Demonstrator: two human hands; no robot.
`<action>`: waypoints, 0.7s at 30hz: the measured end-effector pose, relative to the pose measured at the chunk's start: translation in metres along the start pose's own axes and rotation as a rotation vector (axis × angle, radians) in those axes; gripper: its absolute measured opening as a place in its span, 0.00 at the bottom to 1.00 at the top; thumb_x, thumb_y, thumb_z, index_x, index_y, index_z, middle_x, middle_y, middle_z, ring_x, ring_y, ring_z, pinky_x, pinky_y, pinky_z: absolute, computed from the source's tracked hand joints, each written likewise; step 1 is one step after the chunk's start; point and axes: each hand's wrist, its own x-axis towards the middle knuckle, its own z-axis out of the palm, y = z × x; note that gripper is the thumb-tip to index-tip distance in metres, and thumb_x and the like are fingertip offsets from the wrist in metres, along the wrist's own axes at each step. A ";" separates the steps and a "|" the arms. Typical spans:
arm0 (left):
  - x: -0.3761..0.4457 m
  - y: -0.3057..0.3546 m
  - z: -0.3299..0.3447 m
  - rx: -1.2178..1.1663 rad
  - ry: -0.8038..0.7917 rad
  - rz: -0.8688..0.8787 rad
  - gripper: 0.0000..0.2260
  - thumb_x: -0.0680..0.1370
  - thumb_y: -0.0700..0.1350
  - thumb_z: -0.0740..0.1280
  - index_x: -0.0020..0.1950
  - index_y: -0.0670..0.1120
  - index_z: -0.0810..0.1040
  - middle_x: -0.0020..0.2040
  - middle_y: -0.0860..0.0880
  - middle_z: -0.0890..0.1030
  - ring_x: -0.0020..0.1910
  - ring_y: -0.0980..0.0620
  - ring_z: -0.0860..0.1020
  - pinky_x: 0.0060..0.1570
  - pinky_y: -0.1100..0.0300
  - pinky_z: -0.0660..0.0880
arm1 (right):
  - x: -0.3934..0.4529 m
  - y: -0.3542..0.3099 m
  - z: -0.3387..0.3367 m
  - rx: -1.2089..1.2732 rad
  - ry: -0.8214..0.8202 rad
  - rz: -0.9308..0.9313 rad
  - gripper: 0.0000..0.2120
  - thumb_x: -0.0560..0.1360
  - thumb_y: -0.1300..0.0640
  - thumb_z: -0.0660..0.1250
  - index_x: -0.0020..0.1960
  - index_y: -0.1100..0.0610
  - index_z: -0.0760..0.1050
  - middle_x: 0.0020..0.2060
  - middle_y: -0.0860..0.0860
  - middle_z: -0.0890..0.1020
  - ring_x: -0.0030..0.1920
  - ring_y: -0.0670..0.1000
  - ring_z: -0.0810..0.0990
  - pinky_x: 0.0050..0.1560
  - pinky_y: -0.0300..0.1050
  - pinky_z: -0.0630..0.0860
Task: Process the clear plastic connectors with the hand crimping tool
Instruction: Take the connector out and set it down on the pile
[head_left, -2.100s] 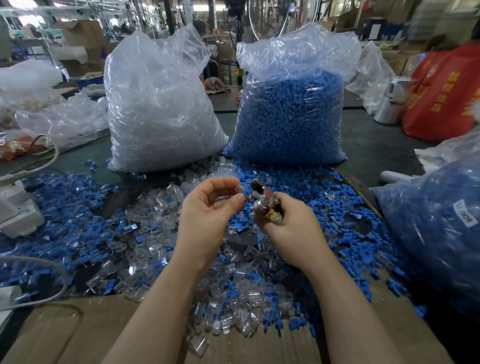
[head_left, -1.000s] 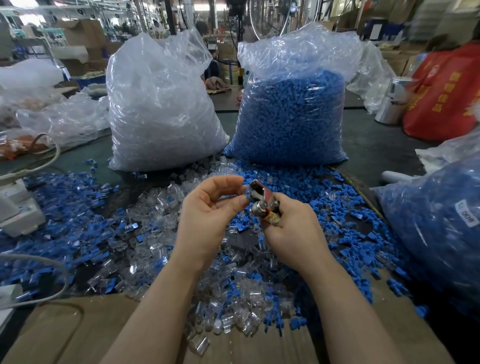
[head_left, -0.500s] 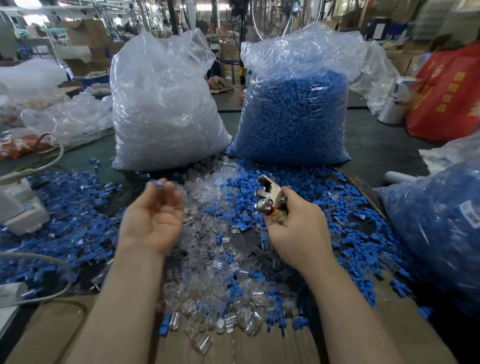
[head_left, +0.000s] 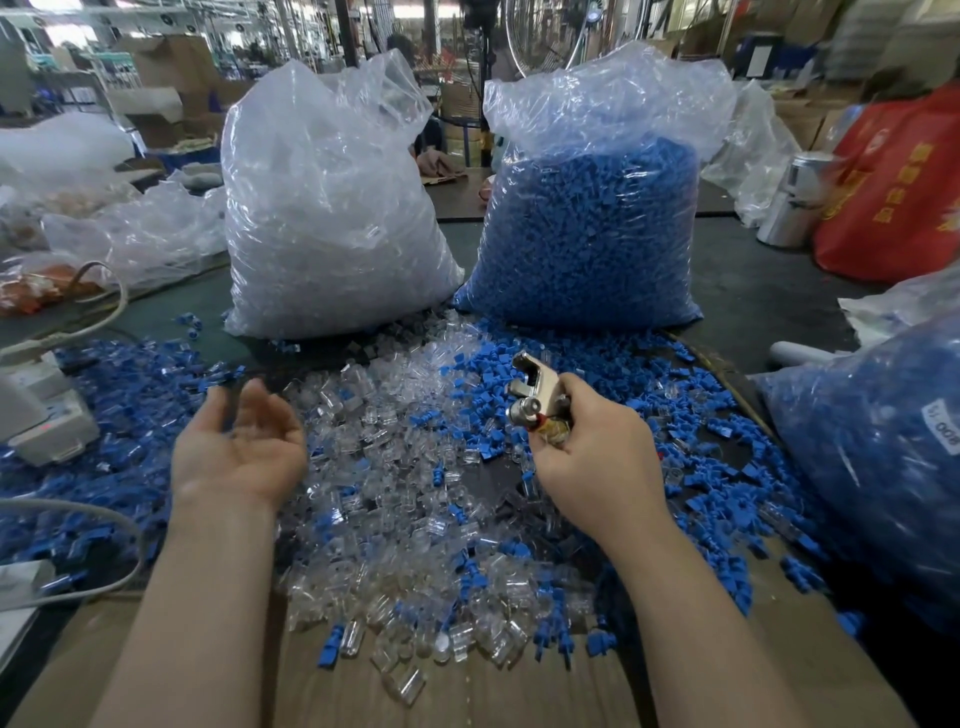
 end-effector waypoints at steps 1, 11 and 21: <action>-0.011 -0.006 0.010 0.151 -0.057 -0.031 0.06 0.79 0.49 0.66 0.48 0.46 0.77 0.37 0.54 0.81 0.29 0.60 0.79 0.33 0.69 0.76 | 0.000 0.000 0.000 -0.020 -0.004 -0.005 0.11 0.72 0.56 0.69 0.45 0.47 0.66 0.29 0.43 0.73 0.29 0.44 0.70 0.26 0.42 0.59; -0.073 -0.091 0.039 1.488 -0.727 -0.061 0.20 0.68 0.55 0.75 0.55 0.46 0.80 0.46 0.48 0.86 0.40 0.54 0.83 0.35 0.66 0.77 | 0.001 -0.002 -0.001 -0.242 0.013 -0.115 0.16 0.64 0.58 0.72 0.40 0.52 0.65 0.29 0.45 0.68 0.30 0.54 0.68 0.31 0.45 0.57; -0.062 -0.090 0.037 1.228 -0.495 0.181 0.13 0.69 0.37 0.77 0.52 0.41 0.80 0.37 0.45 0.85 0.34 0.54 0.82 0.35 0.65 0.78 | 0.000 0.004 0.002 -0.383 0.001 -0.053 0.25 0.64 0.52 0.71 0.61 0.46 0.71 0.51 0.47 0.76 0.55 0.54 0.71 0.62 0.50 0.59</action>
